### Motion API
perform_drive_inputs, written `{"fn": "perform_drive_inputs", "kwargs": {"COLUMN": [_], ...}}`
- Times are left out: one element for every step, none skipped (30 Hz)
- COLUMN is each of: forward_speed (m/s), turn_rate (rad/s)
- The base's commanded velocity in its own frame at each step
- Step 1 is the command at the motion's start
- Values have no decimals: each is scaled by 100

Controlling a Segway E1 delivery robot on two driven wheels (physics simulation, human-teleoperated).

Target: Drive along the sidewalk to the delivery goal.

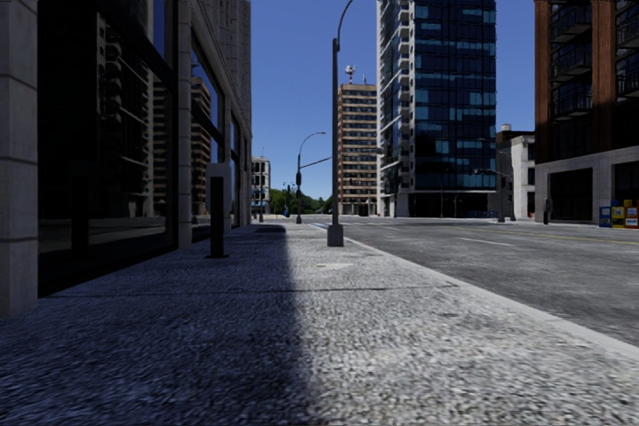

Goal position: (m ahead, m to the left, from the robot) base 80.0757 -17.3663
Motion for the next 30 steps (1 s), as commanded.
{"fn": "perform_drive_inputs", "kwargs": {"forward_speed": [200, 200, 200, 200, 200, 200, 200, 200, 200, 200, 200, 200, 200, 200, 200, 200, 200, 200, 200, 200, 200, 200, 200, 200, 200, 200, 200, 200, 200, 200], "turn_rate": [0, 0, 0, 0, 0, 0, 0, 0, 0, 0, 5, 14, 14, 17, 21, 25, 25, 25, 26, 26, 26, 26, 27, 27, 27, 27, 27, 27, 27, 27]}}
